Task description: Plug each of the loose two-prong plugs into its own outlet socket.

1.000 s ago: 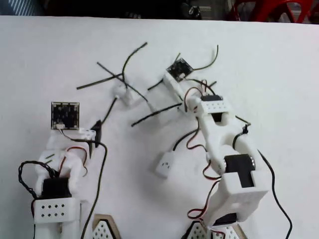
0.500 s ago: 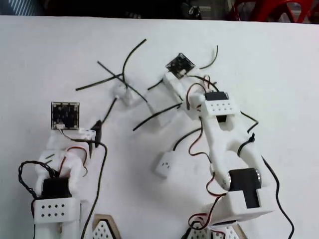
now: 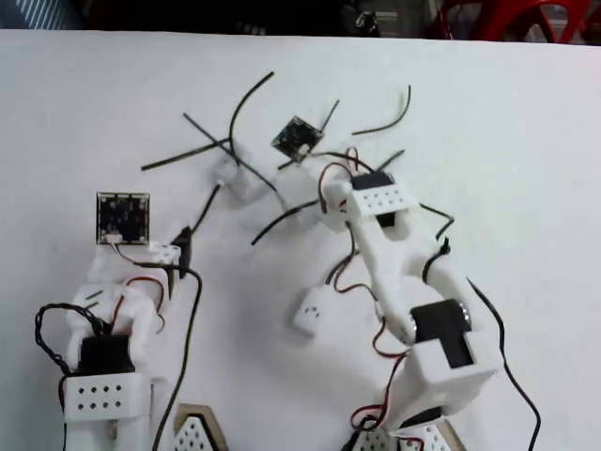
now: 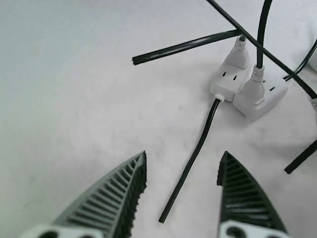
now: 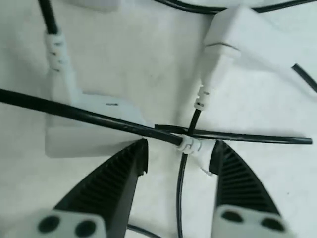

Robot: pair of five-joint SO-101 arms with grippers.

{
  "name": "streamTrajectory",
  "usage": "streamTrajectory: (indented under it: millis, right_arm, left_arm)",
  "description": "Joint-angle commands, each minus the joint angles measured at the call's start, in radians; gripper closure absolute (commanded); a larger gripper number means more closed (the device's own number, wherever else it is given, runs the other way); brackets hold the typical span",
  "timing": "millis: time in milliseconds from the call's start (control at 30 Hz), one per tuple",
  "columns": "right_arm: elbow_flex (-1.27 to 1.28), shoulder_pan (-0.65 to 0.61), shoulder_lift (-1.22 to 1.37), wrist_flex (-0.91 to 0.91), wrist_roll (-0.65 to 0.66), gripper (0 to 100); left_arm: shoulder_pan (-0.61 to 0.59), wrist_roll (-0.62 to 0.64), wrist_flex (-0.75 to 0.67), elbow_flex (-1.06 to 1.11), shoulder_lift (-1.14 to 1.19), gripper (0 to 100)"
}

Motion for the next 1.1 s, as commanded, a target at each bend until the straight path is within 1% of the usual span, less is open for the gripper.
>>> streamTrajectory:
  millis: [0, 67, 200, 300, 467, 733, 900, 967, 1067]
  right_arm:
    - [-0.107, 0.012, 0.064, -0.018, 0.003, 80.0]
    - [-0.143, 0.028, 0.102, -0.018, 0.003, 83.9]
    - [-0.178, 0.054, 0.125, -0.016, 0.003, 98.6]
    - [-0.186, 0.065, 0.12, 0.016, 0.003, 98.0]
    - [-0.193, 0.065, 0.019, 0.163, -0.003, 98.1]
    - [-0.189, 0.081, -0.153, 0.472, -0.006, 98.1]
    - [-0.176, 0.082, -0.177, 0.673, -0.006, 98.1]
    - [-0.146, 0.081, -0.179, 0.708, -0.006, 98.0]
    - [-0.068, 0.074, -0.177, 0.682, -0.006, 97.7]
  left_arm:
    - [-0.005, -0.043, -0.026, -0.003, -0.015, 76]
    - [-0.005, -0.043, -0.026, -0.003, -0.015, 76]
    - [-0.004, -0.043, -0.026, -0.003, -0.015, 76]
    - [-0.002, -0.044, -0.026, -0.003, -0.015, 76]
    - [-0.002, -0.046, -0.026, -0.003, -0.015, 76]
    - [-0.002, -0.048, -0.026, -0.003, -0.015, 76]
    - [-0.002, -0.048, -0.026, -0.003, -0.015, 76]
    - [-0.002, -0.048, -0.026, -0.003, -0.015, 76]
    - [-0.002, -0.048, -0.026, -0.003, -0.015, 76]
